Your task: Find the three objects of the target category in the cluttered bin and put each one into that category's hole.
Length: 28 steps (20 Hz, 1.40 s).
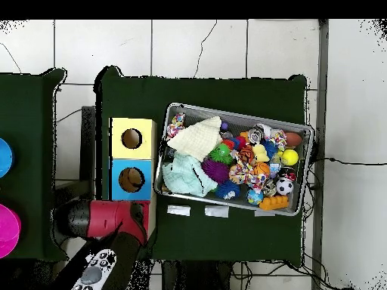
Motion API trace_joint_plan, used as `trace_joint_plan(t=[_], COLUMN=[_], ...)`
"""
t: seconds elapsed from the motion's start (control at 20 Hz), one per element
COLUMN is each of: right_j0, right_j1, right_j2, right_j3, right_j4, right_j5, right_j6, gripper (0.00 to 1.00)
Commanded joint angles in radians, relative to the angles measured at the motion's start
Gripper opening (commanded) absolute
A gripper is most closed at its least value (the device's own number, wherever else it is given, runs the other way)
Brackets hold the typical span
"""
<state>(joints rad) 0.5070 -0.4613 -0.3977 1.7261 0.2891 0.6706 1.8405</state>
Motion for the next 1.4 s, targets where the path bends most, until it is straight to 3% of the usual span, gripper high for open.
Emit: trace_joint_plan(t=[0.05,0.2,0.4,0.7,1.0,1.15,1.25,1.4], right_j0=[0.003,0.000,-0.040,-0.071,-0.126,-0.133,-0.134,-0.143], right_j1=[-0.004,-0.107,-0.217,-0.299,-0.277,-0.273,-0.267,-0.218], right_j2=[0.068,0.069,0.091,0.103,0.168,0.174,0.161,0.120], right_j3=[0.090,0.110,0.126,0.121,0.160,0.154,0.139,0.085], right_j4=[-0.019,-0.005,0.023,0.019,0.024,0.010,-0.016,-0.095], right_j5=[-0.068,0.011,0.024,-0.001,-0.103,-0.106,-0.098,-0.171], right_j6=[0.182,0.170,0.136,0.117,0.100,0.108,0.111,0.084], gripper=[0.00,0.00,0.00,0.00,0.00,0.00,0.00,0.00])
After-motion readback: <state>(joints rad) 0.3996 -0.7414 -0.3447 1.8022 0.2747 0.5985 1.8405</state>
